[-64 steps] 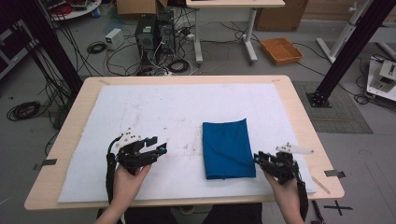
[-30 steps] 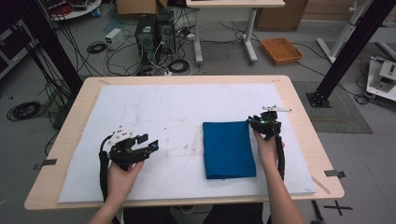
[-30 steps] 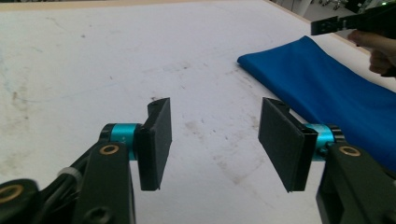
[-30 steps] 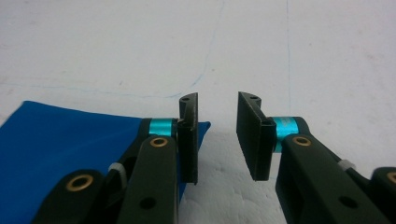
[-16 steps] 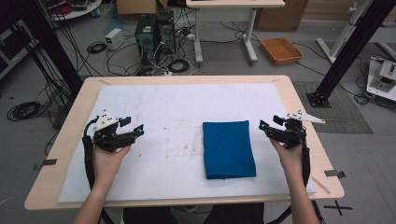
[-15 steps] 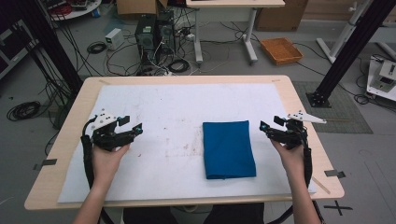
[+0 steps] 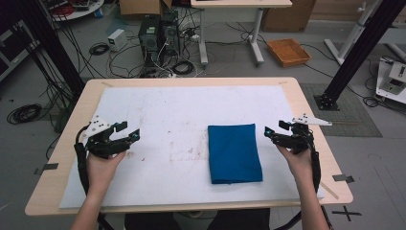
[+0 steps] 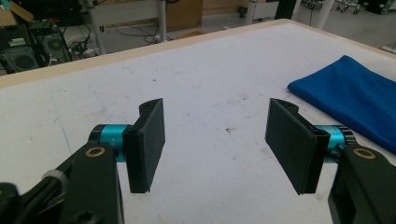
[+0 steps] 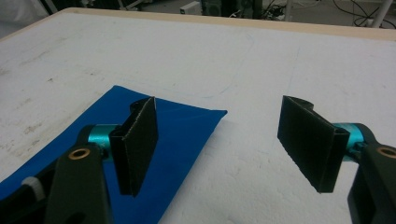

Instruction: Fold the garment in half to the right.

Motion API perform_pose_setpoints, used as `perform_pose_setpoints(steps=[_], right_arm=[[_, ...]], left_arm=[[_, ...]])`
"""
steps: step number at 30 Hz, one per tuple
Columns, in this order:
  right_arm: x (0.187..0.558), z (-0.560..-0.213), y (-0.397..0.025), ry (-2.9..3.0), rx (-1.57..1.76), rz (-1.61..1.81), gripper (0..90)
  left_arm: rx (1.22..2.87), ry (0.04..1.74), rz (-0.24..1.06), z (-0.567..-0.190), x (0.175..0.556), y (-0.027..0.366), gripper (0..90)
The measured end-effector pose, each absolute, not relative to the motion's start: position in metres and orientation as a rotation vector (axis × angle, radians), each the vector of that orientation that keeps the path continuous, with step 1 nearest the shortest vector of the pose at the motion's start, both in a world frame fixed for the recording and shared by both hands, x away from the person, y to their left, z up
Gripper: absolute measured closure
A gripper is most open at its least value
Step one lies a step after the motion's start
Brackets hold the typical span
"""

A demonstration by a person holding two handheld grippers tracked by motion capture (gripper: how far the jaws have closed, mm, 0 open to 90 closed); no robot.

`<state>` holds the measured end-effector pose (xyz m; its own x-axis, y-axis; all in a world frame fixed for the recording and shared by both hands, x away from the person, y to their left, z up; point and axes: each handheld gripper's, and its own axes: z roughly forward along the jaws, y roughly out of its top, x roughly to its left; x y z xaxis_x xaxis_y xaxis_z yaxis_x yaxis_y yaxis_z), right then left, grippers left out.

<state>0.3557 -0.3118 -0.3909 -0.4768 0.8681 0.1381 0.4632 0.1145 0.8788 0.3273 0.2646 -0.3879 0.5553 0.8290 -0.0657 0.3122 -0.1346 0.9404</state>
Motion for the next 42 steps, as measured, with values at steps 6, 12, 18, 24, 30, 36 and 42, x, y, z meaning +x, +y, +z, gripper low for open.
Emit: perform_pose_setpoints(steps=[6,12,18,24,30,36,42], right_arm=[[0.355,-0.391,-0.314,1.987,1.296,1.320,28.5],[0.353,-0.392,-0.317,1.985,1.306,1.312,28.3],[0.351,-0.391,-0.319,1.984,1.301,1.313,28.3],[0.349,-0.392,-0.320,1.986,1.307,1.309,28.3],[0.349,-0.392,-0.322,1.977,1.319,1.333,28.3],[0.350,-0.393,-0.323,1.975,1.330,1.330,28.3],[0.350,-0.393,-0.323,1.978,1.323,1.334,28.3]], left_arm=[[1.718,0.953,0.583,-0.389,0.329,0.261,37.9],[1.719,0.944,0.569,-0.390,0.330,0.255,37.9],[1.730,0.927,0.549,-0.390,0.333,0.246,37.9],[1.733,0.926,0.550,-0.390,0.334,0.242,37.9],[1.742,0.921,0.535,-0.391,0.336,0.238,37.9],[1.744,0.925,0.531,-0.392,0.336,0.237,37.9],[1.747,0.926,0.530,-0.393,0.336,0.236,37.9]])
